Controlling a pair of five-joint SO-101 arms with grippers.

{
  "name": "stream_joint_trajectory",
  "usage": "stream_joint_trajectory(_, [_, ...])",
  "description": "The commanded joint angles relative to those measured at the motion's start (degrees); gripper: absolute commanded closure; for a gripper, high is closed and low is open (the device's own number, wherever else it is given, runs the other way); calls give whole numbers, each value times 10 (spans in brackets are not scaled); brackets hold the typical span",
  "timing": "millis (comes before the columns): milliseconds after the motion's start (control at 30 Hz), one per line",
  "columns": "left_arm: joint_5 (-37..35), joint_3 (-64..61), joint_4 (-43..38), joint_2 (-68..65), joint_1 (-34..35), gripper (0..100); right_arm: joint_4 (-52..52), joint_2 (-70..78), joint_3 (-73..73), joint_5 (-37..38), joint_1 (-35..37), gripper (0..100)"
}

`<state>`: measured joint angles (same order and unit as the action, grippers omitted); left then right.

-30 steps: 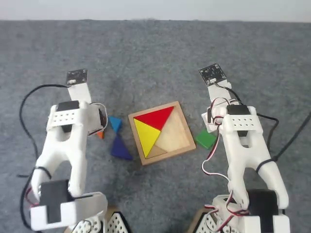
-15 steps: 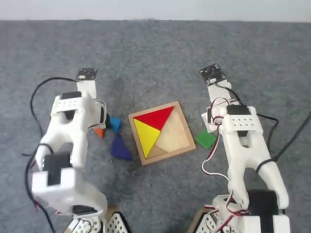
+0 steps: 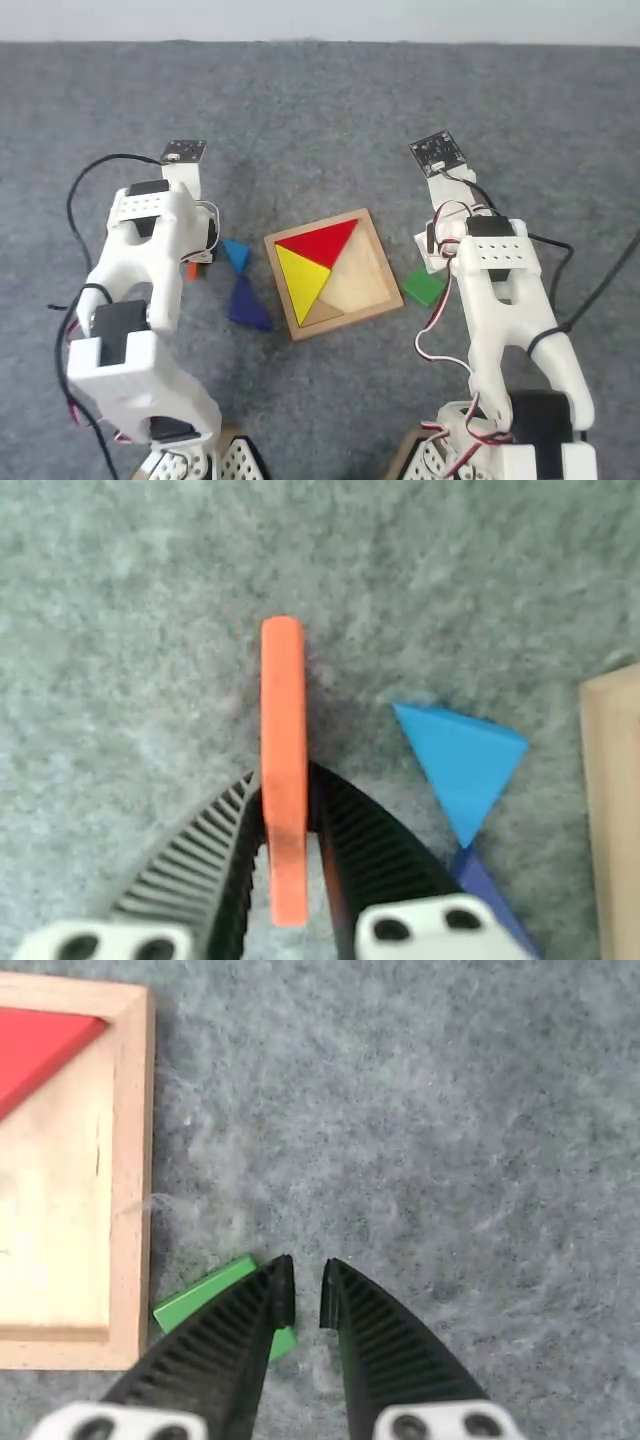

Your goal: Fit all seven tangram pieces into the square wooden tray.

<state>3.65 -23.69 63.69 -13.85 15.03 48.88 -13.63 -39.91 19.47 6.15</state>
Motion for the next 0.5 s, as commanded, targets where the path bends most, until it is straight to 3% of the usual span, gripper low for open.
stream_joint_trajectory(0, [4,22,1,5,-4,963,-8,-7,4,-4,1,936])
stream_joint_trajectory(133, [2,12,13,52,-1,969,-8,-7,4,-4,1,936])
stream_joint_trajectory(367, [-3,-70,27,246,-25,976,-8,-7,4,-4,1,936])
stream_joint_trajectory(467, [-42,-100,40,319,-58,977,-8,-8,4,-4,1,936])
